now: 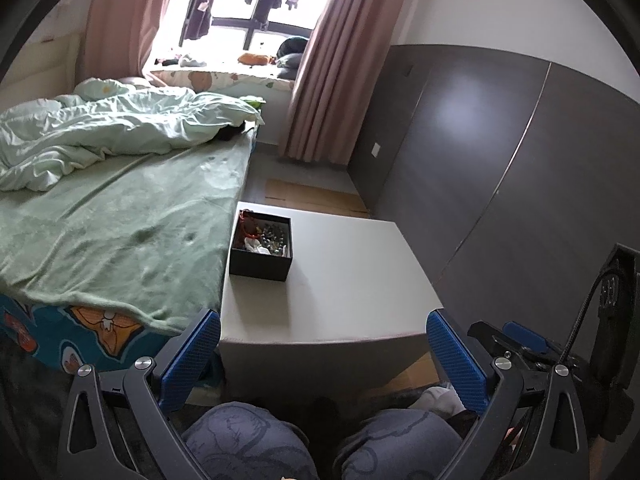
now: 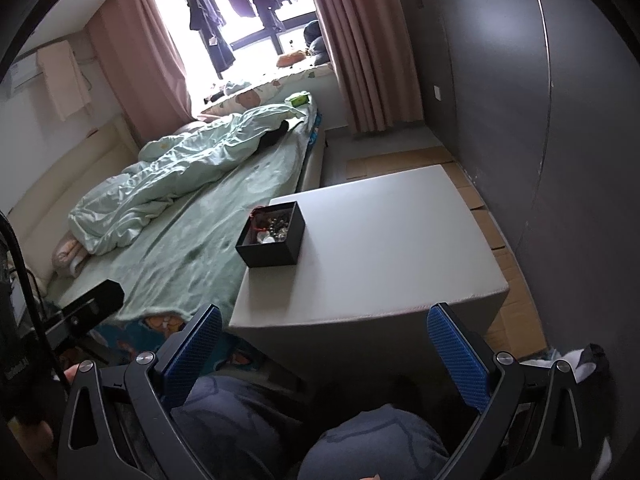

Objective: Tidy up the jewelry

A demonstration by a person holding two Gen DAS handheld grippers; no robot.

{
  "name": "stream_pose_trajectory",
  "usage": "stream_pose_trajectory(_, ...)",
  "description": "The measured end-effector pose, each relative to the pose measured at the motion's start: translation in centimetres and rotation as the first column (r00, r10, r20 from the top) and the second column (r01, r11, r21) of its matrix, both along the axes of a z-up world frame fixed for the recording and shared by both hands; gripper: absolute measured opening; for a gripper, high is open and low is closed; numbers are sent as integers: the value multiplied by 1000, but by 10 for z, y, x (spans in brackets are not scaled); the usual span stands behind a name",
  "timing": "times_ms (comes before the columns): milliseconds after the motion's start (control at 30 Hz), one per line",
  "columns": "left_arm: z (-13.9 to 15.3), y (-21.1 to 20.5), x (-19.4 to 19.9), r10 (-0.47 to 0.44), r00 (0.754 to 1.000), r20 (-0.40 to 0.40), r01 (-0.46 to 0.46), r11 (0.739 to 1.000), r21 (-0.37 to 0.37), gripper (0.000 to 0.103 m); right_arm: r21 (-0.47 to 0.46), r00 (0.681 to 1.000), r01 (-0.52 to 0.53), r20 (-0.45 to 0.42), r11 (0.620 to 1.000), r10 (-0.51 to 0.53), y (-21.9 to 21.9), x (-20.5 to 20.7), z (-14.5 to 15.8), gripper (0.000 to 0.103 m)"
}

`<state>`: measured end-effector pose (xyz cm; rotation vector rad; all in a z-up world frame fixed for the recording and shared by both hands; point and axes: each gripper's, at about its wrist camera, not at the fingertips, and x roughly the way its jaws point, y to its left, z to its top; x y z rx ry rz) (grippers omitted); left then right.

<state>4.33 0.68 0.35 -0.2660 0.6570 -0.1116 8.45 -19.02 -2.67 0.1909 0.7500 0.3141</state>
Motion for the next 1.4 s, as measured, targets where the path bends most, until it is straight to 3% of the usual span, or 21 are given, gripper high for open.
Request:
stream_pose_trajectory(767, 15, 9, -18, 28, 998, 48, -30, 999, 32, 103, -4, 999, 18, 44, 1000, -17, 3, -15, 14, 103)
stream_pose_trajectory(1400, 14, 0, -21, 13, 999, 39, -16, 997, 78, 103, -5, 999, 3, 53, 1000, -3, 4, -21, 16, 103)
